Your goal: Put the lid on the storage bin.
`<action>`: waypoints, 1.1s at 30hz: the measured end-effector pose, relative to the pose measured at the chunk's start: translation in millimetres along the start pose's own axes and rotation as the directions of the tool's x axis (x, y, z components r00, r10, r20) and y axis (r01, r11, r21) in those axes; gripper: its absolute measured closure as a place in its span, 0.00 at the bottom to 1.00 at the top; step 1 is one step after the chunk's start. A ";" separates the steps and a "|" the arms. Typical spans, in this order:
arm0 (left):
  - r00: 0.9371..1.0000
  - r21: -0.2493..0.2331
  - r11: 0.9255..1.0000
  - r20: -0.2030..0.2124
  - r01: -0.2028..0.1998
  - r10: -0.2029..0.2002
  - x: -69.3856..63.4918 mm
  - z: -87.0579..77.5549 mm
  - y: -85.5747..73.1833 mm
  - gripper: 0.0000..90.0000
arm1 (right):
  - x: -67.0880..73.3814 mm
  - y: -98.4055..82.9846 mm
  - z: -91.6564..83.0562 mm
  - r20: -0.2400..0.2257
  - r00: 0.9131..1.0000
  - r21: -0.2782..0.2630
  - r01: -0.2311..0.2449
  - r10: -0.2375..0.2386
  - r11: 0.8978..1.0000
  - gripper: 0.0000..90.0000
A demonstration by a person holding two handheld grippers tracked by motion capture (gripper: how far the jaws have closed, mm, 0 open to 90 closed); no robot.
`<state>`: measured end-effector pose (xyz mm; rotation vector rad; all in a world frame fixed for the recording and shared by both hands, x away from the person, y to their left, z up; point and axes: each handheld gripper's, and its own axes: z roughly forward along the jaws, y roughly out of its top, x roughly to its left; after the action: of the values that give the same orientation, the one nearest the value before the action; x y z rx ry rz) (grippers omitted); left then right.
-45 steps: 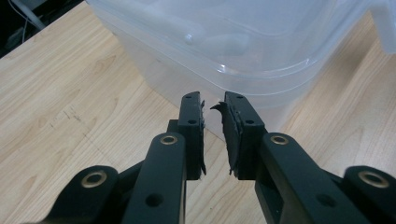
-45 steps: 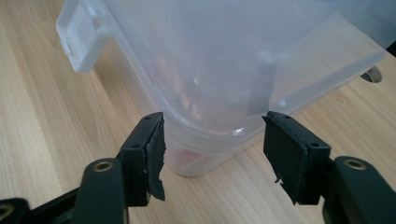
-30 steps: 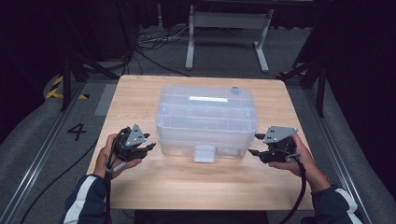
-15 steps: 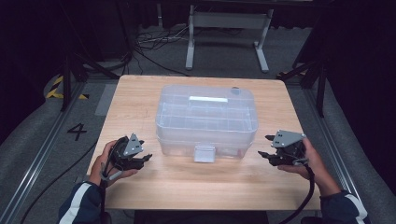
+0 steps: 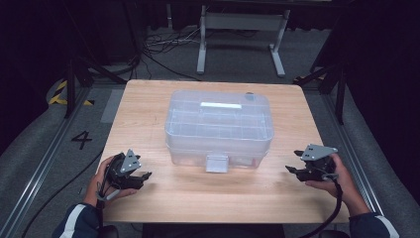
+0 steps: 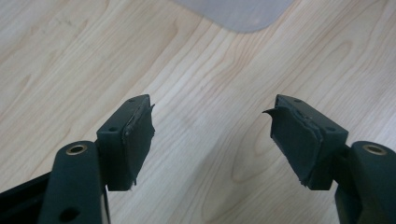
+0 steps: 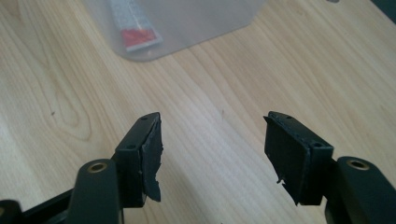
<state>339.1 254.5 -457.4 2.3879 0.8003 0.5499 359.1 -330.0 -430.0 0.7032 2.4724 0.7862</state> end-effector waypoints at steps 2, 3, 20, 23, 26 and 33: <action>1.000 0.005 1.000 0.005 0.000 0.000 0.7 0.8 -2.0 0.33 | -0.1 -6.6 -0.3 0.003 1.000 0.001 -0.011 0.011 1.000 0.42; 1.000 0.015 1.000 0.002 -0.006 0.006 1.6 2.0 -4.8 0.32 | -0.6 -11.2 -0.1 0.004 1.000 0.002 -0.013 0.013 1.000 0.42; 0.995 -0.008 0.997 0.066 0.072 -0.071 14.8 2.8 -27.2 0.29 | -7.8 -72.3 -2.0 0.015 0.980 -0.044 -0.199 0.200 0.979 0.41; 0.993 -0.014 0.996 0.082 0.089 -0.088 17.5 3.0 -32.2 0.28 | -8.5 -81.8 -2.7 0.008 0.970 -0.055 -0.240 0.241 0.969 0.40; 0.988 -0.039 0.991 0.093 0.127 -0.123 20.7 3.0 -39.1 0.28 | -9.6 -90.3 -3.3 0.002 0.960 -0.062 -0.280 0.281 0.958 0.39; 0.973 -0.062 0.977 0.118 0.205 -0.197 24.3 5.2 -56.5 0.25 | -11.5 -103.5 -1.6 -0.028 0.927 -0.092 -0.375 0.374 0.923 0.35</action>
<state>336.3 305.9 -491.4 2.2167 0.9423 0.3539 333.0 -410.6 -490.6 1.1590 2.3173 1.0394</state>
